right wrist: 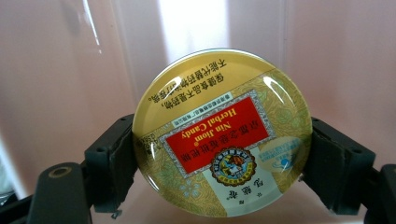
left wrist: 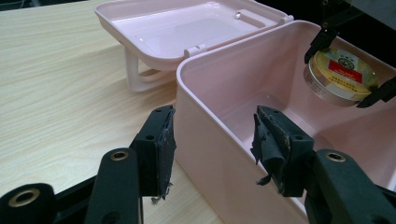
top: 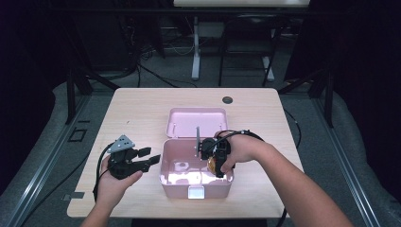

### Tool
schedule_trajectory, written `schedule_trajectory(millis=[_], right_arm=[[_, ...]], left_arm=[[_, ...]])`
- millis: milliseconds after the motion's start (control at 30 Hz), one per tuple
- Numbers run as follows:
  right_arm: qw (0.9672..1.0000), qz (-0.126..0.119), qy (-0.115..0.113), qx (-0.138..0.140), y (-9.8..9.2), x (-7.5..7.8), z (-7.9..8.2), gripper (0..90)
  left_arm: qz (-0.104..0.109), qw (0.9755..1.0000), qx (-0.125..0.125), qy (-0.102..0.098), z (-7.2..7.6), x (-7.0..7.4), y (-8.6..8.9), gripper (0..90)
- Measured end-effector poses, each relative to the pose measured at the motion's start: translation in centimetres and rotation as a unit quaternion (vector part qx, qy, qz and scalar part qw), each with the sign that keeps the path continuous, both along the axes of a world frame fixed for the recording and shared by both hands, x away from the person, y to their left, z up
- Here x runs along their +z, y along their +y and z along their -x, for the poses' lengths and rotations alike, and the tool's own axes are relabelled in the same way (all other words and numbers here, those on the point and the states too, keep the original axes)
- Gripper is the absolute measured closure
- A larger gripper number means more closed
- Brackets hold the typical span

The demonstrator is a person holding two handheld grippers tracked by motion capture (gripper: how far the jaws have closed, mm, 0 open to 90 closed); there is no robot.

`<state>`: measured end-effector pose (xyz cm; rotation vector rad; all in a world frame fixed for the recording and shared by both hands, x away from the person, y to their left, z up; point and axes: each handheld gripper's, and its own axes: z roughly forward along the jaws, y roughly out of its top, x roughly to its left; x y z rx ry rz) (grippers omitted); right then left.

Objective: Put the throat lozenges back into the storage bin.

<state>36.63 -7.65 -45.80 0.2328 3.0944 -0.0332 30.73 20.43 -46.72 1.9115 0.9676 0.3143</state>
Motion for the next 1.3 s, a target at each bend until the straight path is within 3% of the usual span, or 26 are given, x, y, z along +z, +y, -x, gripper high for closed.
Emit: schedule_trajectory(millis=[600, 1300], right_arm=[[0.9999, 0.007, 0.013, -0.009, 0.2, -2.5, -0.1, 19.6], [0.9997, 0.021, 0.006, 0.005, 0.6, -3.4, 0.1, 19.6]], left_arm=[[-0.002, 1.0, 0.001, -0.001, 0.0, 0.0, -0.1, 48.0], [-0.001, 1.0, 0.0, -0.002, 0.0, 0.1, 0.0, 48.0]])
